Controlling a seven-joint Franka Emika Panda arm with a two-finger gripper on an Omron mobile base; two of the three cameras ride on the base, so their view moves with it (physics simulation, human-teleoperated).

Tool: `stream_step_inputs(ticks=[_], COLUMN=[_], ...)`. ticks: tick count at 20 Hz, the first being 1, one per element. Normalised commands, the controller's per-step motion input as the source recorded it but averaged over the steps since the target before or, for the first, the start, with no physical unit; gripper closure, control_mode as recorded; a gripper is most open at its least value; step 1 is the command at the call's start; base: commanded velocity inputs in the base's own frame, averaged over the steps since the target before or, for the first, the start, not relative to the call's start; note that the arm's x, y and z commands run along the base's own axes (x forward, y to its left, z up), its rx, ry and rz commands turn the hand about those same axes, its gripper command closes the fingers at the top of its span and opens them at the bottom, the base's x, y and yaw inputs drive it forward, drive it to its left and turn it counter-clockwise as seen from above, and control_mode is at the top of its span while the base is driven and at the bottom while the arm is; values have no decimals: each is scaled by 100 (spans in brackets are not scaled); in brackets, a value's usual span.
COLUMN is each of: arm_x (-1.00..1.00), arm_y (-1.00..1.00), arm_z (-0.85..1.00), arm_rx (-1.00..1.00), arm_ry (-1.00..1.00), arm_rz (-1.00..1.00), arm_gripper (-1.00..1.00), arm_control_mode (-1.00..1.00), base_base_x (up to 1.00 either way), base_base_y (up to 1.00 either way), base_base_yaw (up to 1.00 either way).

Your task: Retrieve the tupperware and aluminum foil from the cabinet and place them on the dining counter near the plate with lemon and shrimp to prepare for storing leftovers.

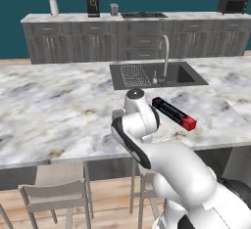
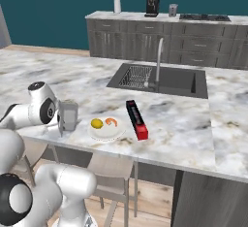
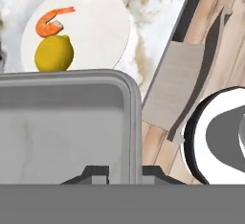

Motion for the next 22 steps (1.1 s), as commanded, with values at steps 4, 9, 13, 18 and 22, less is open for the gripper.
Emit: stream_step_inputs(ticks=[4,9,13,18,22], arm_x=[39,31,33,30,31], arm_y=[0,0,0,3,11], arm_z=[-44,-46,-42,-39,-34], arm_rx=[-3,-2,-1,-2,-3], arm_ry=[4,3,4,2,2], arm_rz=[0,0,0,0,0], arm_gripper=[100,100,100,100,100], arm_control_mode=[-100,-100,-100,-100,-100], base_base_x=[0,0,0,0,0], base_base_y=[0,0,0,0,0], base_base_yaw=[0,0,0,0,0])
